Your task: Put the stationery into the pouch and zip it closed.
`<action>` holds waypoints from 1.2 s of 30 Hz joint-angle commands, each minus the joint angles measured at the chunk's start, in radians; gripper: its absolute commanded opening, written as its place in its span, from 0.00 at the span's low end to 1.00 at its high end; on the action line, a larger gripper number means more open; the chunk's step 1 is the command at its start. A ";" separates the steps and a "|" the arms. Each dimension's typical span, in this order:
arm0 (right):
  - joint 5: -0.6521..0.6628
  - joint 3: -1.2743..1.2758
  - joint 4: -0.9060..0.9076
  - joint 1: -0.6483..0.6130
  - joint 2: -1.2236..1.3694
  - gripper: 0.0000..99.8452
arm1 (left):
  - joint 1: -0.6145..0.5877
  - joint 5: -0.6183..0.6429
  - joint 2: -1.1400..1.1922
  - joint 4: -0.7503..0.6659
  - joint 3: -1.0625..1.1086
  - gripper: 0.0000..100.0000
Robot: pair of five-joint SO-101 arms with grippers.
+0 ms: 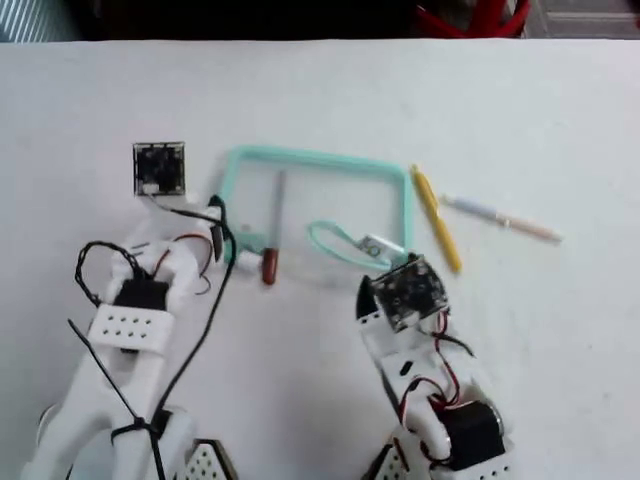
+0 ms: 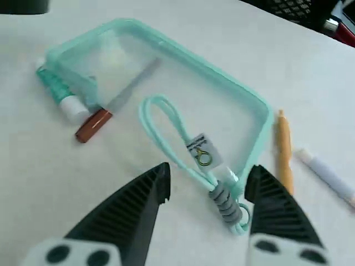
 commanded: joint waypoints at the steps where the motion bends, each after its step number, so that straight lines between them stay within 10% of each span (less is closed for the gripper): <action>1: 0.068 -0.097 -0.024 -0.082 0.143 0.17 | -0.007 0.018 0.004 -0.048 0.002 0.11; 12: 0.078 -0.313 -0.326 -0.105 0.954 0.24 | -0.001 -0.037 0.013 -0.173 0.052 0.14; 36: 0.078 -0.373 -0.599 -0.151 1.348 0.24 | -0.002 -0.040 0.012 -0.173 0.049 0.14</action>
